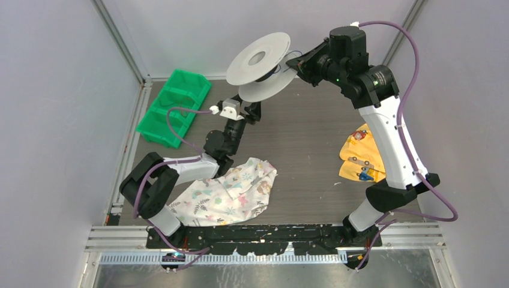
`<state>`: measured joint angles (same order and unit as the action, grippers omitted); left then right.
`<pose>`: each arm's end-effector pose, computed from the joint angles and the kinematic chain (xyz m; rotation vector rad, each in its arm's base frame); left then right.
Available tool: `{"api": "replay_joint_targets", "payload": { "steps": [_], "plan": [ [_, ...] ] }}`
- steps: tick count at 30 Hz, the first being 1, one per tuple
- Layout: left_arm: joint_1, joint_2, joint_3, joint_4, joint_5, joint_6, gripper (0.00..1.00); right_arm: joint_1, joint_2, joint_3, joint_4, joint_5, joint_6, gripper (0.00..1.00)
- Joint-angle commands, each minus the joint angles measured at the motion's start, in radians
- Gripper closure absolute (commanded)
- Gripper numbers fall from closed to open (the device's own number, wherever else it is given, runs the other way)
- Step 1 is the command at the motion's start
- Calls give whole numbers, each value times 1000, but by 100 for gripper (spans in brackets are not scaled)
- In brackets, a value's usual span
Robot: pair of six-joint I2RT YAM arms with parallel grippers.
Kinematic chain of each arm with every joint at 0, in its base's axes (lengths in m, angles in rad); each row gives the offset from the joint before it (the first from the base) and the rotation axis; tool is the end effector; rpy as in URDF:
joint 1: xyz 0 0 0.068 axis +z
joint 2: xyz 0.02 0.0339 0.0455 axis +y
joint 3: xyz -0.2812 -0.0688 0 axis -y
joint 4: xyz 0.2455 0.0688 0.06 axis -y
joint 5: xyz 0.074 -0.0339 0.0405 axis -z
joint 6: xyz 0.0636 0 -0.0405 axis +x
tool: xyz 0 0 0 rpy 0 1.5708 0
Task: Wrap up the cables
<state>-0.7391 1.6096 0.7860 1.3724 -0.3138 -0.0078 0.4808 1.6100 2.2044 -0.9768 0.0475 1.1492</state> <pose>0.2767 -0.2256 0.3253 0.0964 1.0605 -0.5159 0.2926 0.1492 0.5304 0.7197 1.9702 0.9971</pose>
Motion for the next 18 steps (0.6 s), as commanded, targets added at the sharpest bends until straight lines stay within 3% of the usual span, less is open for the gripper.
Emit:
{"api": "replay_joint_targets", "payload": {
  "steps": [1, 5, 10, 18],
  "plan": [
    [5, -30, 0, 59, -49, 39, 40, -2, -59, 11, 128, -22, 36, 99],
    [5, -8, 20, 59, -43, 38, 39, -4, -63, 7, 129, -22, 37, 99],
    [6, 26, 62, 59, -28, 38, 49, -4, -65, 6, 131, -25, 39, 99],
    [19, 62, 108, 48, -16, 18, 53, -4, -69, 1, 136, -29, 41, 99]
  ]
}}
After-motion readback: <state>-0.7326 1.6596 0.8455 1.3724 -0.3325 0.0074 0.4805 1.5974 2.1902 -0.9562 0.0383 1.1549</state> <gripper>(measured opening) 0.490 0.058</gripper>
